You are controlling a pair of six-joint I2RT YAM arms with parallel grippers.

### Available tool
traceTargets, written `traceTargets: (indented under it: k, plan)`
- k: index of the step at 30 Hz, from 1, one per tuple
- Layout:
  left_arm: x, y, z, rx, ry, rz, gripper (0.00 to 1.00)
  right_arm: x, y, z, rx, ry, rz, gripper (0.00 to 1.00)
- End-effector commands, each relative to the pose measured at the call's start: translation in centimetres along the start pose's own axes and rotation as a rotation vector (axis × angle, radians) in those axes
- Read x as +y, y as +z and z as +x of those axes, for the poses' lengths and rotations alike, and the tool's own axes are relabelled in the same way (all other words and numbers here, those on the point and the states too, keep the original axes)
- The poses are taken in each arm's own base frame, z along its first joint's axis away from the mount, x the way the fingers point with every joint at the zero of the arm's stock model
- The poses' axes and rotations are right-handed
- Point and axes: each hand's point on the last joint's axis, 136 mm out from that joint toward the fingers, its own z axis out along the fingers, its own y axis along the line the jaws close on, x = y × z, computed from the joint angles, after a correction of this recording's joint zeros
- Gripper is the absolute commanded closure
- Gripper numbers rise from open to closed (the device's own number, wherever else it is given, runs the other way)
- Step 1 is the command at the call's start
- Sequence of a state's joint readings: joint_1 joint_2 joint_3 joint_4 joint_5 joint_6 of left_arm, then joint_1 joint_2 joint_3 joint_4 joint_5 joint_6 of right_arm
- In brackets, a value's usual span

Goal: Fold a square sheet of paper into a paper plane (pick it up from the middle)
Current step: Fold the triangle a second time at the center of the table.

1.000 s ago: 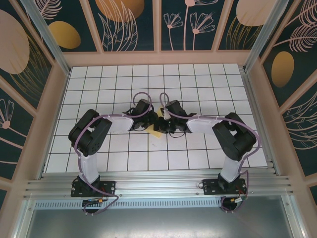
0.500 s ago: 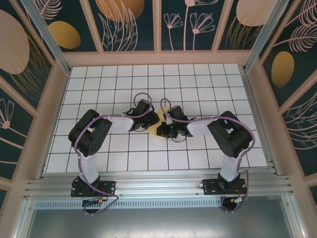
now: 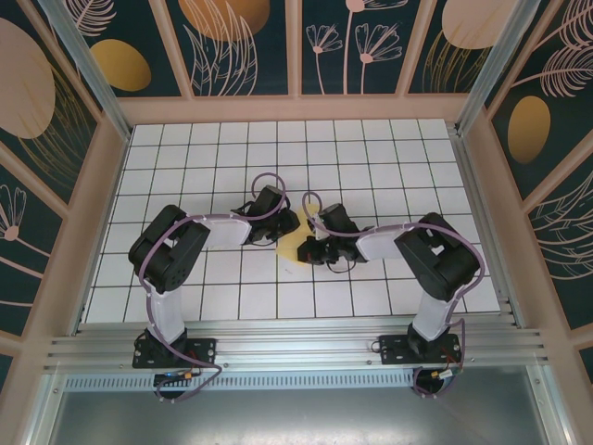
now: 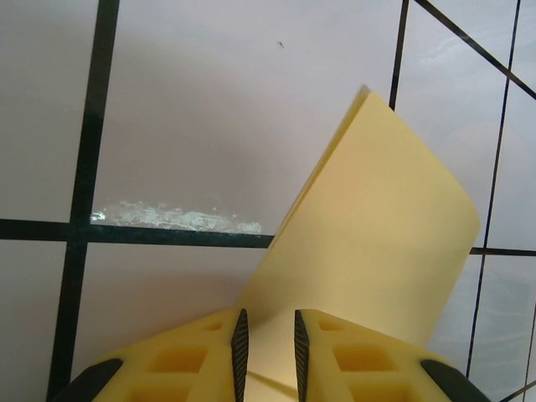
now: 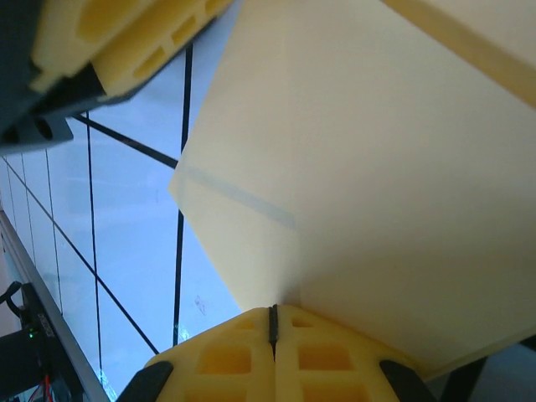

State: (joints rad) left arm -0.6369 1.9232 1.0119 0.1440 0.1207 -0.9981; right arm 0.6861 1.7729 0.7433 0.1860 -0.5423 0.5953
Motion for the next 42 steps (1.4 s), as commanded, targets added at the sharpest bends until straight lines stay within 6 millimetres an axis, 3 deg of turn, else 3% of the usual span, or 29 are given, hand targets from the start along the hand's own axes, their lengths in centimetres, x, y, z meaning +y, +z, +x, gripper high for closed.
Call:
traceTargets:
  k: [1,9,13,19,24,28,32,39,42]
  plan:
    - [-0.4,-0.7,-1.5,-0.049,0.016,-0.013,0.76,-4.1,-0.4,6.5,0.206,0.097,0.121,0.95]
    - [-0.2,-1.2,-1.3,-0.048,0.026,-0.012,0.75,-4.1,-0.8,6.6,0.197,0.093,0.127,0.95]
    - [-2.2,-3.1,-1.6,-0.062,0.038,0.073,0.76,-3.9,-0.7,6.2,0.190,0.090,0.118,0.95]
    - [-3.5,-5.1,1.5,0.033,0.011,0.255,0.86,-3.6,-0.7,5.5,0.169,0.081,0.121,0.94]
    - [-3.6,-4.5,4.3,0.138,0.013,0.325,0.89,-3.5,-0.7,5.2,0.156,0.082,0.124,0.94]
    - [-3.6,-3.7,5.1,0.175,-0.006,0.363,0.89,-3.6,-0.7,5.0,0.151,0.084,0.126,0.94]
    - [-2.7,-2.3,5.1,0.177,-0.017,0.321,0.88,-3.6,-0.7,5.2,0.151,0.088,0.127,0.94]
    - [2.1,-0.3,5.2,0.138,-0.014,0.115,0.89,-3.2,-0.9,5.1,0.148,0.083,0.117,0.93]
    - [3.1,0.1,5.7,0.148,-0.011,0.085,0.89,-2.4,-1.3,4.8,0.137,0.074,0.087,0.93]
